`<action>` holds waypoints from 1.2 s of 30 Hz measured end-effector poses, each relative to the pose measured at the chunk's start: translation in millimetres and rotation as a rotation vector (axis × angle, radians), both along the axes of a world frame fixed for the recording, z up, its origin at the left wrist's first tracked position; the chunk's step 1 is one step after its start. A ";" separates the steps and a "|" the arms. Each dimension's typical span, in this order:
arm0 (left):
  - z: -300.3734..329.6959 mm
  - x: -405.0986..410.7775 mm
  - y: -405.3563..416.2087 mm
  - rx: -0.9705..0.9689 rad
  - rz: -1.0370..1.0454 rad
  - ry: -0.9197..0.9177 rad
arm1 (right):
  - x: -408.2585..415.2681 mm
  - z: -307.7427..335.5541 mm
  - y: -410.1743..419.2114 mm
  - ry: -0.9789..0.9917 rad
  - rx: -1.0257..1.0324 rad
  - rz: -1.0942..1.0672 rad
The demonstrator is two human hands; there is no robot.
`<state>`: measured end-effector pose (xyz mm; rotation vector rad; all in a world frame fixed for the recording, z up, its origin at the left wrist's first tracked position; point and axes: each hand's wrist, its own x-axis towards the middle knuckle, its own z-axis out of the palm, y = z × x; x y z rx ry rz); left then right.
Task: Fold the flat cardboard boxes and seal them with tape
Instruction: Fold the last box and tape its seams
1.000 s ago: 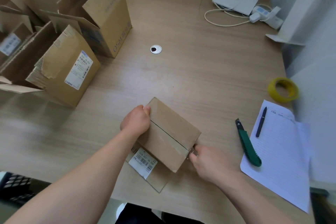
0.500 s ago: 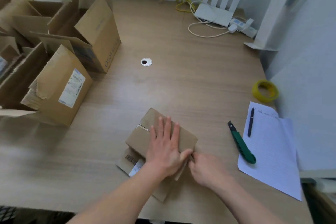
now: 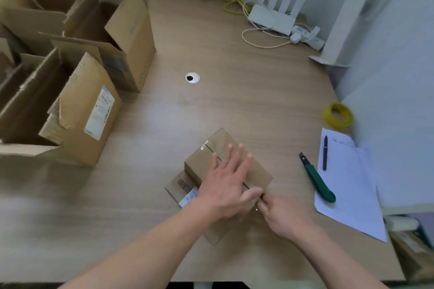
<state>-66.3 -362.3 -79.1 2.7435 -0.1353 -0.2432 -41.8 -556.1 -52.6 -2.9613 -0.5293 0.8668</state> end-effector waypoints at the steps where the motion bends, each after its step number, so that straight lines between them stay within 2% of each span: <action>1: 2.6 5.4 10.6 0.014 0.093 0.005 | 0.4 0.7 2.0 0.007 0.003 -0.025; 4: -0.9 11.6 34.9 0.119 0.123 0.066 | -4.9 2.1 2.2 0.047 0.023 -0.074; 7: -0.8 11.6 42.9 0.074 0.222 0.060 | -8.6 3.8 4.7 0.050 0.028 -0.095; 14: 5.2 40.2 71.3 0.109 0.031 0.111 | -13.5 7.6 12.5 0.095 0.018 -0.126; 18: 14.9 40.0 59.4 0.246 0.057 0.148 | -12.6 8.4 5.4 0.152 0.066 -0.233; 20: 26.5 34.4 45.6 0.257 0.137 0.061 | -12.1 9.3 2.9 0.197 0.117 -0.280; 22: 34.7 13.0 25.3 0.129 0.204 -0.129 | -12.4 8.5 0.5 0.242 0.160 -0.330; 24: 32.3 -16.5 1.9 -0.108 0.248 -0.322 | -10.7 7.1 -2.0 0.262 0.194 -0.353; 28: 26.5 -64.8 -37.0 -0.333 0.360 -0.323 | -6.2 6.4 -5.6 0.328 0.305 -0.344; 30: 24.4 -78.1 -55.6 -0.501 0.516 -0.186 | -5.6 6.5 -10.2 0.374 0.394 -0.370; 34: 27.3 -78.0 -93.0 -0.993 1.018 0.294 | -11.1 3.9 -19.6 0.453 0.531 -0.471; 36: 28.9 -70.9 -108.7 -1.272 1.162 0.378 | -13.7 0.9 -24.5 0.520 0.603 -0.543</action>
